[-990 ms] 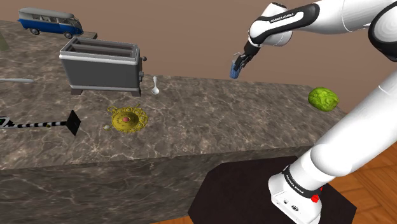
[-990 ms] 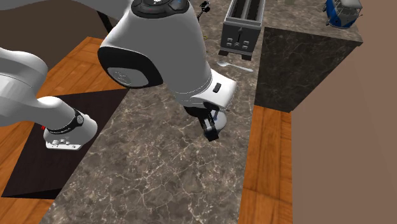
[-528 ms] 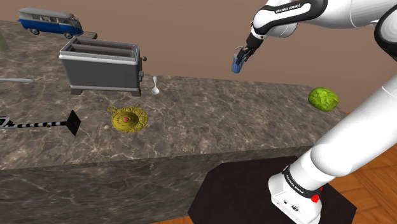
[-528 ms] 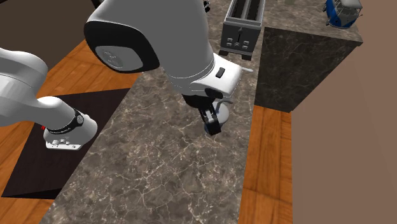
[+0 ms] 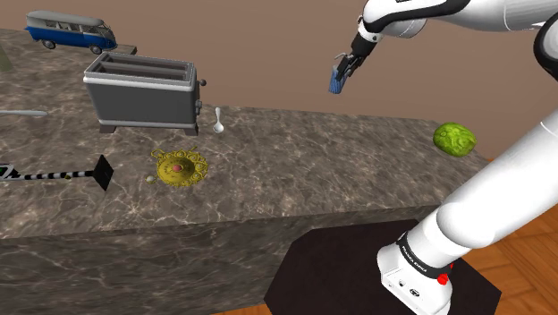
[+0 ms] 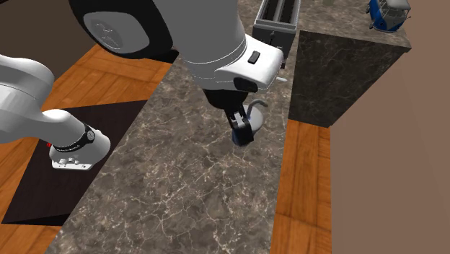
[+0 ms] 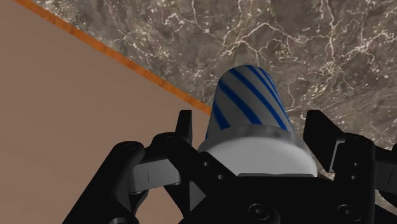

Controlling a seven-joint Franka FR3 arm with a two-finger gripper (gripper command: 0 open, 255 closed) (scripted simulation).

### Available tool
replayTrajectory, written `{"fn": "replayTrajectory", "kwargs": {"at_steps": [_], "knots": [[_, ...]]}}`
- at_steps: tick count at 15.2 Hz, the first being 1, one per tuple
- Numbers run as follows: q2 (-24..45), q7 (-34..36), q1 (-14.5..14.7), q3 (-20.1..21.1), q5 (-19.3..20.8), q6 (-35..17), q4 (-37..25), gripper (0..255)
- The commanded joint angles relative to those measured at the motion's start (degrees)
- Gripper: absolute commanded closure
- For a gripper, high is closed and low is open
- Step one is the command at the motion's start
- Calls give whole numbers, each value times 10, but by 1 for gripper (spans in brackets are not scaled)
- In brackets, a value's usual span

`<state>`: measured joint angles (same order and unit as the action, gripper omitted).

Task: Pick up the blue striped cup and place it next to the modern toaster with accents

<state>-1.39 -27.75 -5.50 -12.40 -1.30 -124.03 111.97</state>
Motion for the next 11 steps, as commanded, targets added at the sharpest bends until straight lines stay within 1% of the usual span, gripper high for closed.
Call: {"fn": "replayTrajectory", "kwargs": {"at_steps": [1,11], "knots": [[-5,1,0,0,1,15,-10,255],[-10,4,0,0,4,91,-81,255]]}}
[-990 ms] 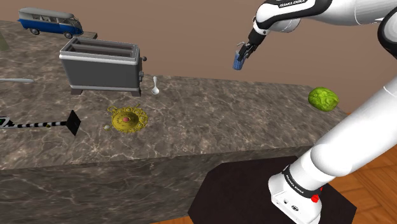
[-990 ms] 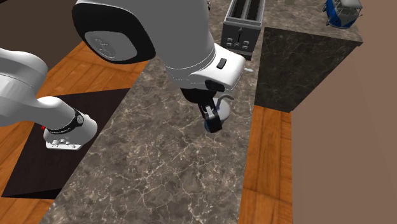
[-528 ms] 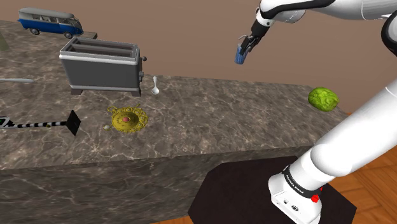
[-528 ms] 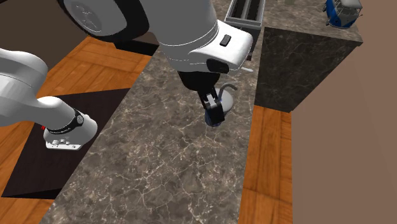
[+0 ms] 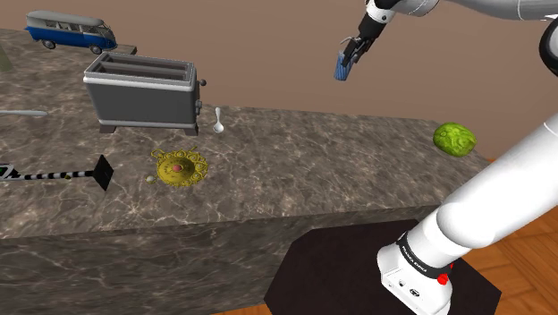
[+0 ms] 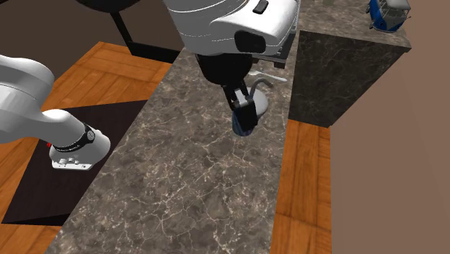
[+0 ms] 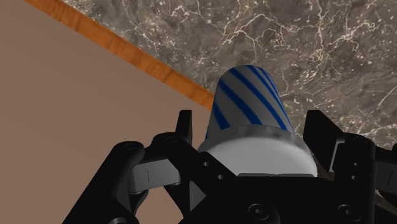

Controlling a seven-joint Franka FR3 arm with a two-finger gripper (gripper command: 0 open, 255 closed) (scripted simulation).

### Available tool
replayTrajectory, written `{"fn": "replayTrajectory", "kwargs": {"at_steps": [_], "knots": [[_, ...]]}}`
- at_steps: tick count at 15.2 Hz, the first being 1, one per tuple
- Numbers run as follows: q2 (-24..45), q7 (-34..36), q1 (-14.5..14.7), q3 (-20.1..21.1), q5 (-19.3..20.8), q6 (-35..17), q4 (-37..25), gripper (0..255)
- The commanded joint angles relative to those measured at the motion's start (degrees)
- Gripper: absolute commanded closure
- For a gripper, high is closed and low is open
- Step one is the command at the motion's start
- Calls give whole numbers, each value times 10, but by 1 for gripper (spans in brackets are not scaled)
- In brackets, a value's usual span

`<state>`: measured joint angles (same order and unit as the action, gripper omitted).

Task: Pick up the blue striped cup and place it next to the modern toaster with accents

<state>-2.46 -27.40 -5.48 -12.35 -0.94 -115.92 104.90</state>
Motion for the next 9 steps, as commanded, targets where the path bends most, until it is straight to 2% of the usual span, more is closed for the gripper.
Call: {"fn": "replayTrajectory", "kwargs": {"at_steps": [1,5,9], "knots": [[1,0,0,0,0,18,-18,255],[2,0,0,0,0,42,-44,255],[-9,59,26,29,14,39,-31,255]]}}
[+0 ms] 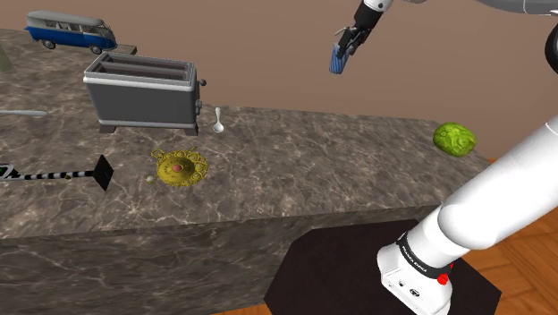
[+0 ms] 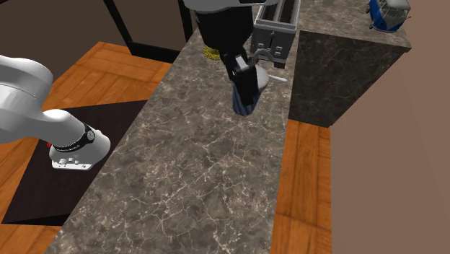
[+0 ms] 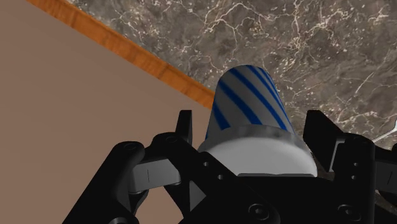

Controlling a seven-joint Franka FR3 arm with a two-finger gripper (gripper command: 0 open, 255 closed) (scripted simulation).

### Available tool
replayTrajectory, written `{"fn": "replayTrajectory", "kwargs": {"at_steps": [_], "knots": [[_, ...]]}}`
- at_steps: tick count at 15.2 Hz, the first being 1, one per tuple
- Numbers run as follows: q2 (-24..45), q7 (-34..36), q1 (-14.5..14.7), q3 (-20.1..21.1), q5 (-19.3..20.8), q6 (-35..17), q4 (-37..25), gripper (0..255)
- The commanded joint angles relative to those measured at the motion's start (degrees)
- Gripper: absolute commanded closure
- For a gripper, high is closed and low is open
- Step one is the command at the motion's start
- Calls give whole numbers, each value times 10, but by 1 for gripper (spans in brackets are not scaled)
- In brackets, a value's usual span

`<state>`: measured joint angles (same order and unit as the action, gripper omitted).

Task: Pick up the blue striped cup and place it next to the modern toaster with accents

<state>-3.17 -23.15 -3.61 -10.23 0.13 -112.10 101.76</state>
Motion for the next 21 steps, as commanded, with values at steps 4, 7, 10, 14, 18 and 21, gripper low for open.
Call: {"fn": "replayTrajectory", "kwargs": {"at_steps": [4,7,10,14,18,21], "knots": [[-3,74,32,37,16,1,2,255],[2,116,50,59,24,4,-4,255],[12,158,69,80,32,8,-16,255],[33,213,94,107,44,16,-42,255],[63,266,120,132,57,29,-81,255],[92,305,141,149,68,42,-118,255]]}}
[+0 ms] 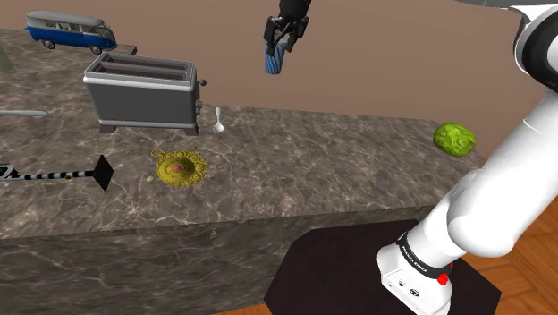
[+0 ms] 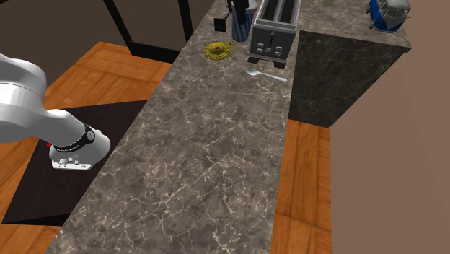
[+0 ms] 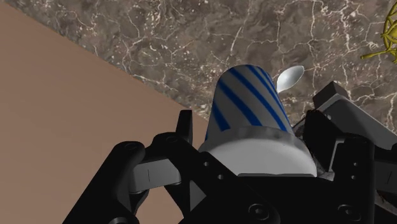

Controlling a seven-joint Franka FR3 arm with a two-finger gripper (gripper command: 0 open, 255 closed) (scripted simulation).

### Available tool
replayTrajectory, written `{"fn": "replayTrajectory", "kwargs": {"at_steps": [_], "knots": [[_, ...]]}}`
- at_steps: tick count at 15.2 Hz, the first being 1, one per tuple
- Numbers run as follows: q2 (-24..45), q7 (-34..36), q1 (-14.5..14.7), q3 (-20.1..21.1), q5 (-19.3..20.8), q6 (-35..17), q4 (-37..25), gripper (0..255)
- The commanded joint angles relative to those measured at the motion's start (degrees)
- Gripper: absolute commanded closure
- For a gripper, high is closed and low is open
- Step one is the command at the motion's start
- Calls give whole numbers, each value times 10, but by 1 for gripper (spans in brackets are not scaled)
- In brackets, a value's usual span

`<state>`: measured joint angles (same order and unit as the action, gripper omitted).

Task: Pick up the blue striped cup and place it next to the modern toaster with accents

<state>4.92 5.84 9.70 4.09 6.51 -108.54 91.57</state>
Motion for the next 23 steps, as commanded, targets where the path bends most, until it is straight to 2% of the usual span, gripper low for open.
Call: {"fn": "replayTrajectory", "kwargs": {"at_steps": [1,9,13,14,23], "knots": [[22,28,15,11,8,11,-31,255],[135,119,82,44,46,70,-189,255],[218,155,125,52,68,120,-315,255],[258,165,144,53,76,146,-379,255],[224,179,133,54,73,56,-253,255]]}}
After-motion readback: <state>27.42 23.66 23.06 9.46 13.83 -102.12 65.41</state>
